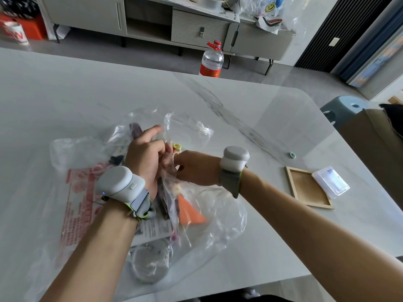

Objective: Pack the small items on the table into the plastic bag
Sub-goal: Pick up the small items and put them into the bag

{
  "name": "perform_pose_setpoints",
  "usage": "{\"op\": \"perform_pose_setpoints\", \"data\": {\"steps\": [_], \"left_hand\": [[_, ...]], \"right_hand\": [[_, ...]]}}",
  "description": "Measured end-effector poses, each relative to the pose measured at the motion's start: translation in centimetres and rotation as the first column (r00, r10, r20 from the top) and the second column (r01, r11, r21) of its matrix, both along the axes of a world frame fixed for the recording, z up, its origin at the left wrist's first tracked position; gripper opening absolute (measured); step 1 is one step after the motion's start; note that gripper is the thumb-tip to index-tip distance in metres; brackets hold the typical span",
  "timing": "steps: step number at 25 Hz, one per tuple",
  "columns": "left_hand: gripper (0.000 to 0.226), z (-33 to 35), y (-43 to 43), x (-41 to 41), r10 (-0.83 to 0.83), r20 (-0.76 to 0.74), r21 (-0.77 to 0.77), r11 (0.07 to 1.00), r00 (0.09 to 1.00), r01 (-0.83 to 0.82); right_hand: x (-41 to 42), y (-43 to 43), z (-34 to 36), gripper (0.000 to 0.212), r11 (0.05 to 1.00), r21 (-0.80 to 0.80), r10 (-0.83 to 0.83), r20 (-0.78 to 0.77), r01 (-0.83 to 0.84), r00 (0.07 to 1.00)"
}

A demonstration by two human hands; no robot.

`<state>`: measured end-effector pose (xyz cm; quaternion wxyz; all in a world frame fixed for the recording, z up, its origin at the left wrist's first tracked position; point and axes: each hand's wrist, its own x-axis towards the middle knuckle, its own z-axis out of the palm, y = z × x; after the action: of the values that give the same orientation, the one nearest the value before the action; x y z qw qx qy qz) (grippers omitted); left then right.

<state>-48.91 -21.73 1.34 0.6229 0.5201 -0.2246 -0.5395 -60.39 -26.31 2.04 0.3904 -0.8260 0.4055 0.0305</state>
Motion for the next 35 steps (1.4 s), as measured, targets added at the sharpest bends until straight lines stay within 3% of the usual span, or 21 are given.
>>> {"op": "perform_pose_setpoints", "data": {"steps": [3,5,8,12,18,21,23,26,28,31,33,35], "left_hand": [[0.062,-0.1,0.0,0.0,-0.013,0.016,0.004,1.0,1.0,0.013],[0.063,-0.3,0.0,-0.3,-0.027,0.026,0.024,0.999,0.999,0.027],[0.062,-0.3,0.0,-0.6,-0.035,0.017,0.031,0.999,0.999,0.034],[0.063,-0.5,0.0,-0.4,-0.033,0.024,0.042,0.999,0.999,0.032],[0.064,-0.7,-0.1,-0.5,-0.045,0.03,0.048,0.998,0.999,0.043],[0.064,-0.6,0.0,-0.5,-0.047,0.033,0.042,0.998,0.998,0.046],[0.064,-0.6,0.0,-0.6,-0.047,0.033,0.043,0.998,0.998,0.045],[0.064,-0.7,0.0,-0.7,-0.049,0.023,0.043,0.998,0.999,0.048],[0.064,-0.7,0.0,-0.6,-0.047,0.013,0.04,0.998,0.999,0.047],[0.063,-0.7,0.0,-0.7,-0.042,0.026,0.042,0.998,0.999,0.041],[0.062,-0.8,0.0,-0.9,-0.043,0.045,0.048,0.998,0.998,0.041],[0.06,-0.9,-0.1,-1.3,-0.045,0.045,0.053,0.998,0.998,0.043]], "right_hand": [[-2.6,-0.1,-0.9,0.025,0.983,0.14,-0.142,0.193,0.116,0.971],[-4.0,-0.2,-2.8,0.026,0.96,0.118,-0.276,0.252,0.254,0.927],[-3.9,0.6,-5.3,0.025,0.93,0.084,-0.366,0.271,0.357,0.89],[-2.5,1.1,-6.1,0.037,0.904,0.057,-0.423,0.248,0.423,0.871],[-2.4,0.9,-5.5,0.027,0.96,0.043,-0.279,0.233,0.277,0.931],[-3.1,0.4,-6.3,0.026,0.843,-0.024,-0.502,0.324,0.538,0.802],[-3.4,0.2,-6.4,0.032,0.796,-0.099,-0.555,0.278,0.598,0.784],[-2.6,0.1,-5.6,0.033,0.916,-0.079,-0.374,0.189,0.394,0.908],[-2.4,0.3,-5.2,0.029,0.934,-0.012,-0.344,0.246,0.358,0.906],[-4.4,0.7,-5.9,0.027,0.784,-0.14,-0.555,0.276,0.605,0.784],[-6.0,1.2,-6.2,0.029,0.72,-0.235,-0.638,0.147,0.653,0.756],[-6.4,1.6,-6.5,0.037,0.754,-0.236,-0.638,-0.04,0.614,0.769]]}}
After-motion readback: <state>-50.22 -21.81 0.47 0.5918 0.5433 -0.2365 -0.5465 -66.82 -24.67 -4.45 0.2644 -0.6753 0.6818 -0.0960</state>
